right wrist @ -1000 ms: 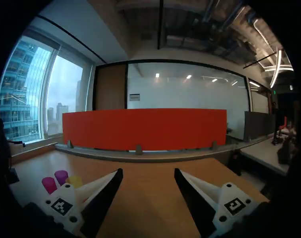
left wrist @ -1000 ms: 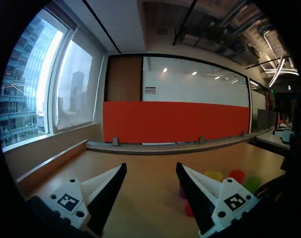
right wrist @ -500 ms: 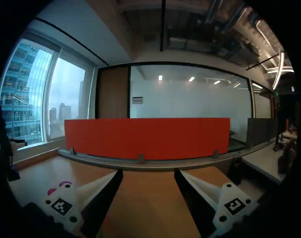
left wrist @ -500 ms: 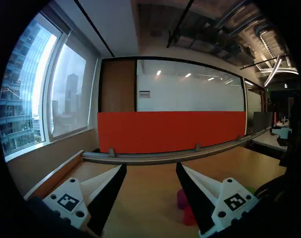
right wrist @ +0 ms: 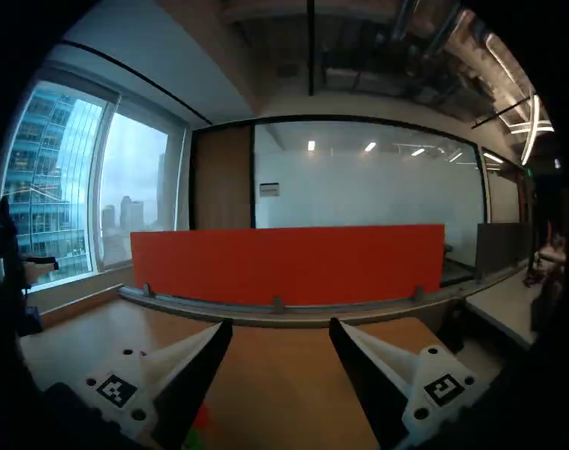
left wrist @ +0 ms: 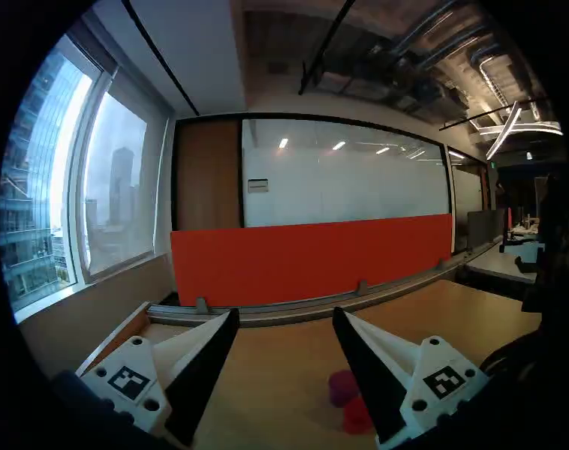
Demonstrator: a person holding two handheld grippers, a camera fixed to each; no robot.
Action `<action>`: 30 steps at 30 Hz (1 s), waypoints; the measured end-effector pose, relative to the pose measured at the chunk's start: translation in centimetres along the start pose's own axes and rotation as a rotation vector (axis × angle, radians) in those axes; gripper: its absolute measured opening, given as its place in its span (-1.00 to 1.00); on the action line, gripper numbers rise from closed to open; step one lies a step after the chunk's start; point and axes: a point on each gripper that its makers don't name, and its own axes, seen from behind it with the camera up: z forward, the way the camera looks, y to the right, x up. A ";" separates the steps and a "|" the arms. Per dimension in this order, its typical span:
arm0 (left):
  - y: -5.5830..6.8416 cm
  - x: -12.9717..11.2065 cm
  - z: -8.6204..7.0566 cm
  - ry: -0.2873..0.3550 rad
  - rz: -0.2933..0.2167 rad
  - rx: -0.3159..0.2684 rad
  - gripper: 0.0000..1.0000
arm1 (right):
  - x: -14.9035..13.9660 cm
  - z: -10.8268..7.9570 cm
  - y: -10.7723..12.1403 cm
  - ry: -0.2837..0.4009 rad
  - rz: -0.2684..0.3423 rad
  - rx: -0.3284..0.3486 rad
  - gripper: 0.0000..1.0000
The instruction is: Pour water
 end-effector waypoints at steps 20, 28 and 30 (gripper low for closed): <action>6.4 0.5 0.0 -0.022 -0.023 -0.300 0.84 | 0.2 -0.7 -6.2 -0.019 -0.011 0.305 1.00; 8.1 0.3 -0.3 -0.028 -0.006 -0.375 0.84 | 0.6 -1.1 -7.2 -0.027 -0.007 0.361 1.00; 8.5 0.3 -0.4 -0.030 -0.004 -0.390 0.84 | 0.5 -1.2 -7.4 -0.034 -0.009 0.374 1.00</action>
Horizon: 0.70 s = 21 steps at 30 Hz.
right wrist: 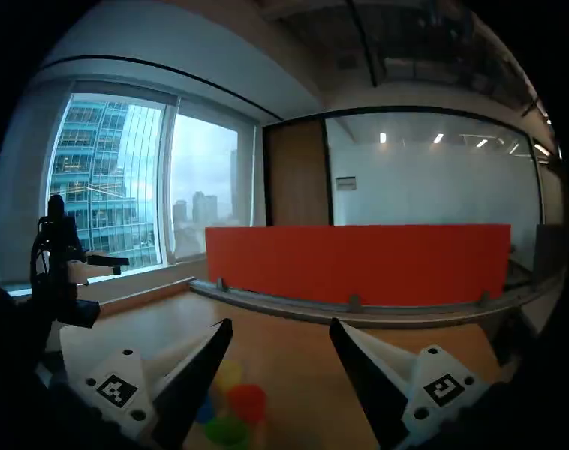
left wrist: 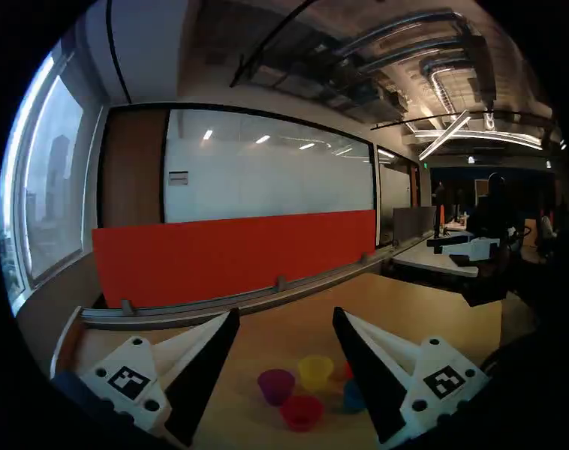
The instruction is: Pour water
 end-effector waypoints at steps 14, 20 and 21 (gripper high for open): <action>1.8 -1.0 1.0 -0.030 -0.002 -0.092 0.84 | -0.8 -0.1 -1.6 -0.049 -0.013 0.091 1.00; 3.0 -2.3 1.2 -0.056 -0.004 -0.140 0.84 | -2.0 -0.2 -2.4 -0.090 -0.036 0.127 1.00; 3.1 -2.4 1.2 -0.060 -0.006 -0.147 0.84 | -2.2 -0.2 -2.5 -0.097 -0.041 0.133 1.00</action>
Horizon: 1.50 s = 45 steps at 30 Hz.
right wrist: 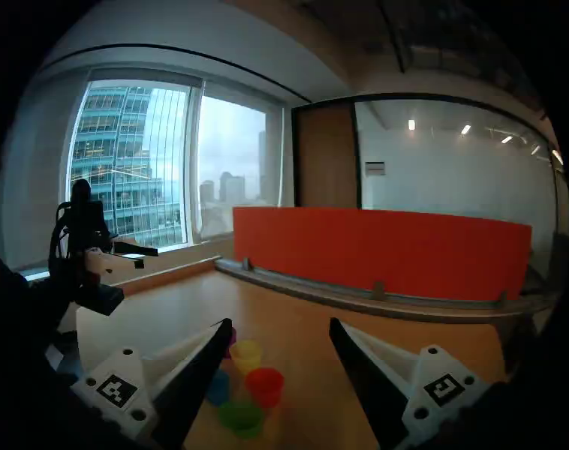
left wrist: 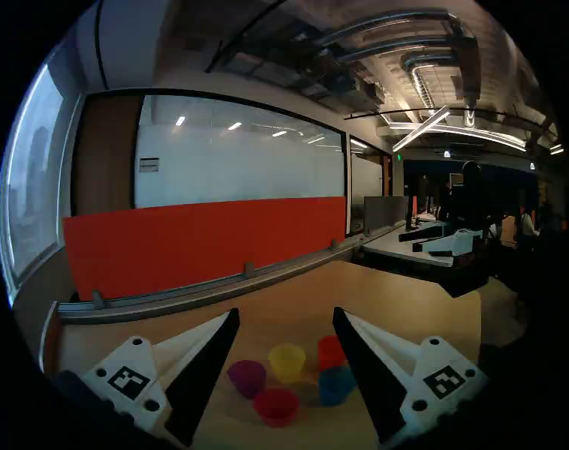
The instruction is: Pour water
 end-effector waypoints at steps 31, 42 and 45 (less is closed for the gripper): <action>3.2 -8.9 2.9 -0.158 -0.008 -0.124 0.84 | -8.9 0.5 -2.5 -0.205 -0.099 0.115 1.00; 5.1 -12.9 4.0 -0.224 -0.007 -0.162 0.84 | -12.5 0.7 -2.3 -0.261 -0.108 0.114 1.00; 5.8 -14.0 4.4 -0.242 -0.002 -0.174 0.84 | -13.4 0.8 -2.2 -0.275 -0.115 0.111 1.00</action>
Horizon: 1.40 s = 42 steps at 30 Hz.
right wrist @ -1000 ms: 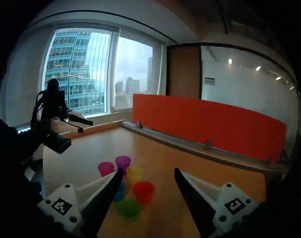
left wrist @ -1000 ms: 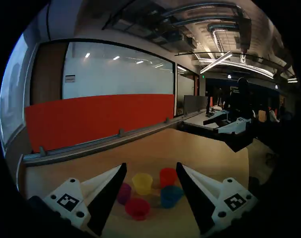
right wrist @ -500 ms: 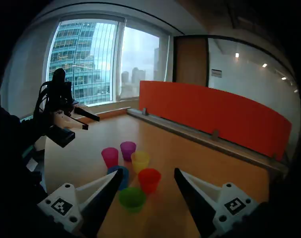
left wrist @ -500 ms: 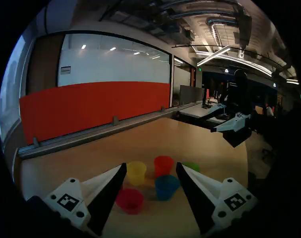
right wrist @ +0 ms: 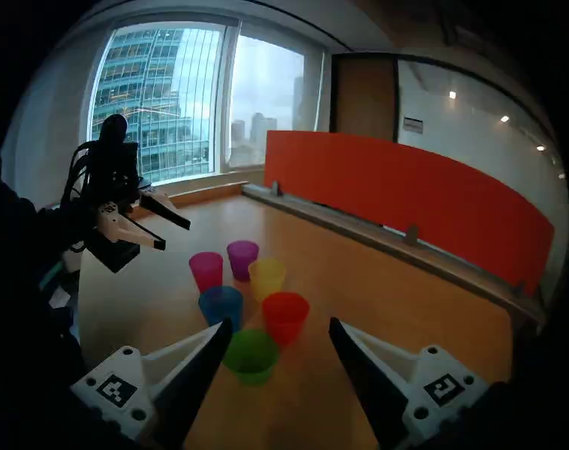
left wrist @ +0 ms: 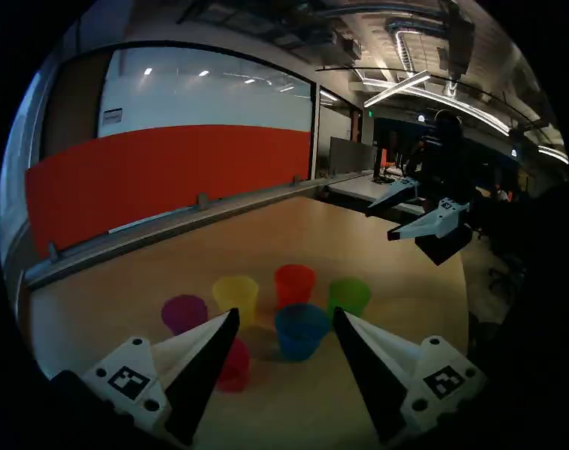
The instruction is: Pour water
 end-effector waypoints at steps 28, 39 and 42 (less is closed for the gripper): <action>1.9 -5.8 4.7 -0.122 0.029 -0.042 0.84 | -4.7 2.2 -0.6 -0.084 -0.018 0.008 1.00; 2.1 -7.5 6.3 -0.173 0.049 -0.029 0.84 | -5.6 2.4 -0.7 -0.099 -0.020 0.007 1.00; 2.0 -7.8 6.8 -0.185 0.050 -0.026 0.84 | -5.7 2.5 -0.9 -0.101 -0.024 0.011 1.00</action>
